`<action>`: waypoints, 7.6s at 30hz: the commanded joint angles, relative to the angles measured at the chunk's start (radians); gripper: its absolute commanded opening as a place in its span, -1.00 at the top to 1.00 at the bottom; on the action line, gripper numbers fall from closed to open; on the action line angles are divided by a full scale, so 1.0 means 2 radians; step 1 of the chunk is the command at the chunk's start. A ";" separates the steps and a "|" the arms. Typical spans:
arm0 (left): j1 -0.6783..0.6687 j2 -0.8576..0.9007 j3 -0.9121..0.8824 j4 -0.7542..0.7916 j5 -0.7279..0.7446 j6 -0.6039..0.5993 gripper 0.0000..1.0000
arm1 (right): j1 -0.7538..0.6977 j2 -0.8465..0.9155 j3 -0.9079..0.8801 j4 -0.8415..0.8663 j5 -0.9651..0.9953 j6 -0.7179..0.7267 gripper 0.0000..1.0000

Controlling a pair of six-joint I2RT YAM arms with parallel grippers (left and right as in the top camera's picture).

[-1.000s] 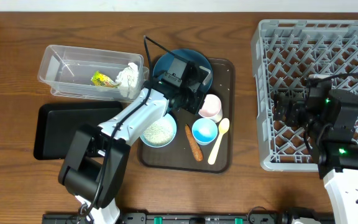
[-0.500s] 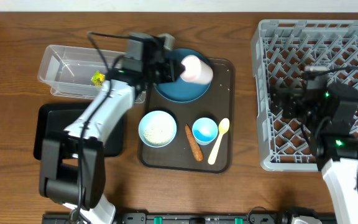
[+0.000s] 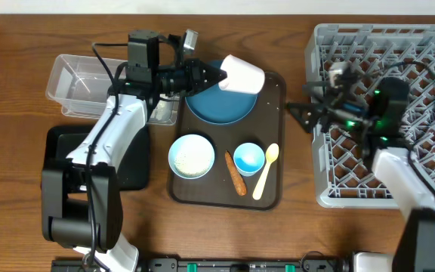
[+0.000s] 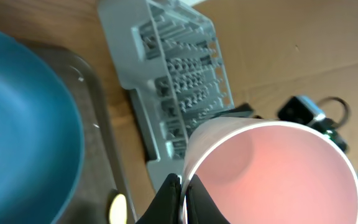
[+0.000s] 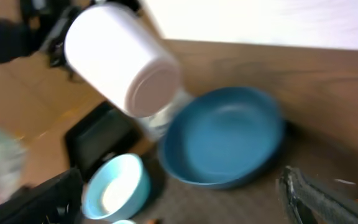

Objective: Sort waste into correct bins and load items into the dishwasher rack

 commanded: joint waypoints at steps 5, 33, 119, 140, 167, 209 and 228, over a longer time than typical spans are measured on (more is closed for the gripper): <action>-0.018 -0.008 0.008 0.042 0.031 -0.050 0.88 | 0.049 0.034 0.005 0.078 -0.057 0.032 -0.96; -0.034 -0.008 0.008 0.055 0.060 -0.080 0.88 | 0.082 0.034 0.005 0.242 0.025 0.023 -0.90; 0.016 -0.053 0.008 -0.237 -0.360 0.197 0.45 | 0.067 -0.106 0.111 -0.249 0.494 -0.027 0.99; 0.016 -0.123 0.008 -0.262 -0.442 0.215 0.29 | -0.237 -0.107 0.204 -0.529 0.539 -0.020 0.99; 0.016 -0.123 0.008 -0.270 -0.442 0.214 0.29 | -0.361 0.186 0.541 -0.771 0.615 -0.020 0.98; 0.016 -0.123 0.008 -0.274 -0.442 0.214 0.29 | -0.365 0.231 0.537 -0.764 0.538 -0.021 -0.99; 0.016 -0.123 0.008 -0.274 -0.442 0.214 -0.28 | -0.323 0.225 0.537 -0.768 0.301 -0.122 -0.98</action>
